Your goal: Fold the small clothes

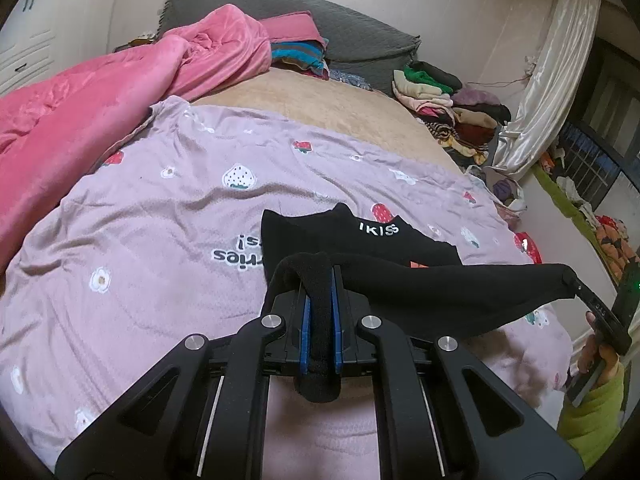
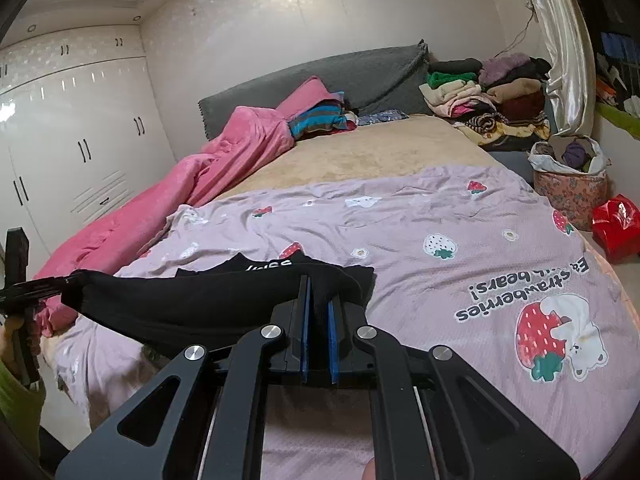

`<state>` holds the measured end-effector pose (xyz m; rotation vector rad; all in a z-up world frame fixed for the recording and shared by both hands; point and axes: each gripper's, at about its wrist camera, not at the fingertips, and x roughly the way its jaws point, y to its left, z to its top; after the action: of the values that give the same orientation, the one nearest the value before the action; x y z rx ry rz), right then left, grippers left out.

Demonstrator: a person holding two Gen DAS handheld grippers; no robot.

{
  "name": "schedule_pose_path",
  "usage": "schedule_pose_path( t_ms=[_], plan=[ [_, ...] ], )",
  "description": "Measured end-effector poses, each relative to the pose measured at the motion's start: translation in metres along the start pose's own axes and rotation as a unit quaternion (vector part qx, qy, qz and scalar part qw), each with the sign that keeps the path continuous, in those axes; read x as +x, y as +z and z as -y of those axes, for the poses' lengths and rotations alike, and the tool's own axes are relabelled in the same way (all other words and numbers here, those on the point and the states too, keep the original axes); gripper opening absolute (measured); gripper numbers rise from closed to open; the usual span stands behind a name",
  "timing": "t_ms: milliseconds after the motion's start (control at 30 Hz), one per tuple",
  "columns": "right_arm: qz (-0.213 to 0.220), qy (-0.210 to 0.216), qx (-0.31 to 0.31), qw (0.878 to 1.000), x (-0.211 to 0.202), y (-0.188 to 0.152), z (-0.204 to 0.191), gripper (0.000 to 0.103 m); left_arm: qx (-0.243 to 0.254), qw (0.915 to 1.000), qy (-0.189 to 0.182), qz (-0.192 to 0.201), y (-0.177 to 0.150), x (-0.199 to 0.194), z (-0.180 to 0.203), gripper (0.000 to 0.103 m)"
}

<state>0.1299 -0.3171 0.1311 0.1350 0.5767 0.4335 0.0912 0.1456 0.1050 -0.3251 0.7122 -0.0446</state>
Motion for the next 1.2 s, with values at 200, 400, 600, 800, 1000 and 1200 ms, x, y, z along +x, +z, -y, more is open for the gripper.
schedule_pose_path(
  t_ms=[200, 400, 600, 800, 1000, 1200],
  plan=[
    [-0.001, -0.008, -0.004, 1.000, 0.013, 0.005, 0.002, 0.007, 0.005, 0.9999, 0.009, -0.001, 0.010, 0.013, -0.001, 0.002],
    [-0.003, -0.023, -0.017, 1.000, 0.029, 0.009, 0.001, 0.007, 0.007, 0.9998, 0.018, -0.004, 0.016, 0.026, -0.002, 0.002],
    [-0.011, -0.033, -0.022, 0.999, 0.048, 0.011, 0.006, 0.007, 0.009, 0.9996, 0.025, -0.009, 0.020, 0.040, -0.005, 0.002],
    [-0.024, -0.038, -0.021, 0.999, 0.067, 0.011, 0.009, 0.007, 0.007, 0.9994, 0.031, -0.017, 0.022, 0.057, -0.010, 0.002],
    [-0.041, -0.046, -0.022, 0.998, 0.089, 0.010, 0.011, 0.007, 0.002, 0.9989, 0.038, -0.028, 0.023, 0.077, -0.017, 0.002],
    [-0.065, -0.061, -0.022, 0.996, 0.116, 0.008, 0.016, 0.007, -0.008, 0.9982, 0.043, -0.041, 0.024, 0.099, -0.024, 0.003]
  ],
)
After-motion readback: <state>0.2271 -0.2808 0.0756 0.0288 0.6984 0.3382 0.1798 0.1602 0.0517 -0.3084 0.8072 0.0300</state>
